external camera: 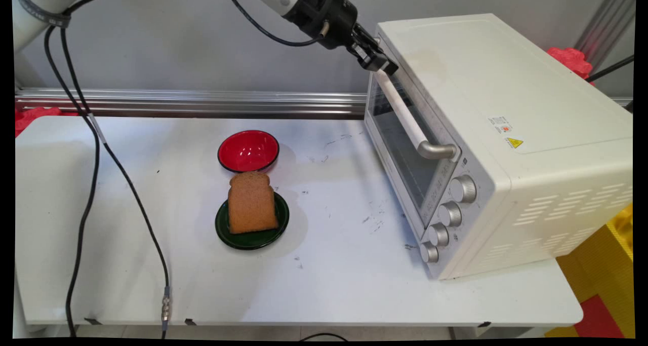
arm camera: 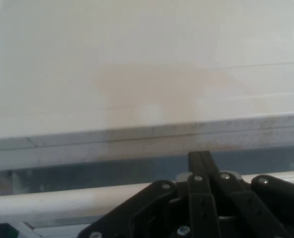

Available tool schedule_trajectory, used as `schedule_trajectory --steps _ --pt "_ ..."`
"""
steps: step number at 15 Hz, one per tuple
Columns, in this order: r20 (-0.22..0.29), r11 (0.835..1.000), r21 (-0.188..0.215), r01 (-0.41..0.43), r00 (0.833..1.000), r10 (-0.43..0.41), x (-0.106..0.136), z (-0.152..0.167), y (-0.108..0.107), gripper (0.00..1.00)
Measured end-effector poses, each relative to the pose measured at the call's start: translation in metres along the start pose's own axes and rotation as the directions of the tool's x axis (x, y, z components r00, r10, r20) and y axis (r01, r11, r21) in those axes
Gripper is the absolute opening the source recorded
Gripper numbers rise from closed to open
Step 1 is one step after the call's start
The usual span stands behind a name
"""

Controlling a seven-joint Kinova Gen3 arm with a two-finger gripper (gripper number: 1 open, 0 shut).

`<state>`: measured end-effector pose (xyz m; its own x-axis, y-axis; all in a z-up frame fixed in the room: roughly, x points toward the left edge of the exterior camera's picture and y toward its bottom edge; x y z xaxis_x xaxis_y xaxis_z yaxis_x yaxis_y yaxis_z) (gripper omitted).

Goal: Open the oven

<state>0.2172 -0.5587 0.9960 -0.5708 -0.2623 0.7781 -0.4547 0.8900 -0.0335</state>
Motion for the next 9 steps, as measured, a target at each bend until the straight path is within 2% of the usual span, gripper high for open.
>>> schedule_trajectory --steps 9 --pt "0.022 1.0 -0.007 0.01 1.0 -0.01 0.002 0.019 0.0 0.0"
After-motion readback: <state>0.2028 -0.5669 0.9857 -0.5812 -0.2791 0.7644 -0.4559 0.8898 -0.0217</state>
